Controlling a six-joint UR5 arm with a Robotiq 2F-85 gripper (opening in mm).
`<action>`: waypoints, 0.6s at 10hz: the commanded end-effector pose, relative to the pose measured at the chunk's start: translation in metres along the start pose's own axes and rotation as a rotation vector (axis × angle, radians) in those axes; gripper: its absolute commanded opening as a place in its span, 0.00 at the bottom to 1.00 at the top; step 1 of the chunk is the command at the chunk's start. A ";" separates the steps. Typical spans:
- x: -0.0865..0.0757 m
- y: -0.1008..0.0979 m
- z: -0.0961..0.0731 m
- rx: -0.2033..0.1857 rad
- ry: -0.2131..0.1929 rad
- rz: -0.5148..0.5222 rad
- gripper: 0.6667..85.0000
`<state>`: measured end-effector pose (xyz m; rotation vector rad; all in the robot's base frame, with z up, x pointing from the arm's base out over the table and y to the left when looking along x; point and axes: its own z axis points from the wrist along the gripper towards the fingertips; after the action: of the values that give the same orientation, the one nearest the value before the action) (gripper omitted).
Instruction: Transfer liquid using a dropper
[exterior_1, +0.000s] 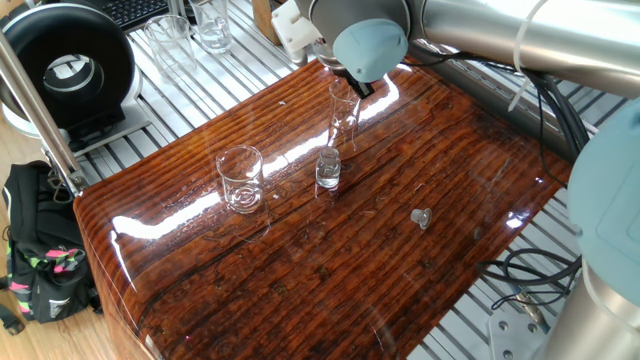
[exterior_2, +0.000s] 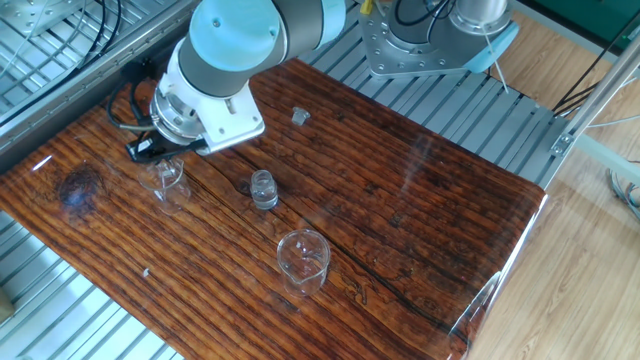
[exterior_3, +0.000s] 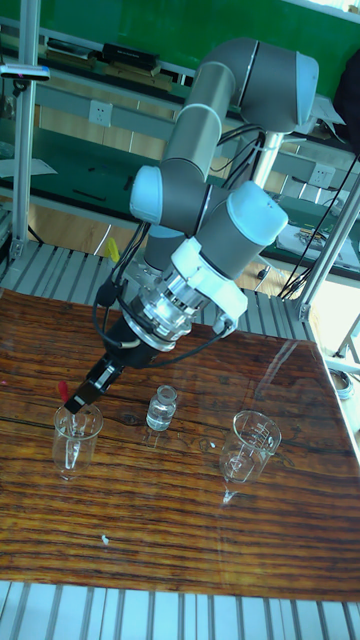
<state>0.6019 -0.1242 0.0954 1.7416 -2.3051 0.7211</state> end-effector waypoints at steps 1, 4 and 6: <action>0.002 -0.001 -0.008 -0.006 -0.013 0.010 0.26; 0.005 0.002 -0.022 -0.015 -0.055 0.032 0.42; 0.008 0.006 -0.026 -0.008 -0.101 0.075 0.46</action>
<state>0.5960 -0.1200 0.1125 1.7424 -2.3668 0.6847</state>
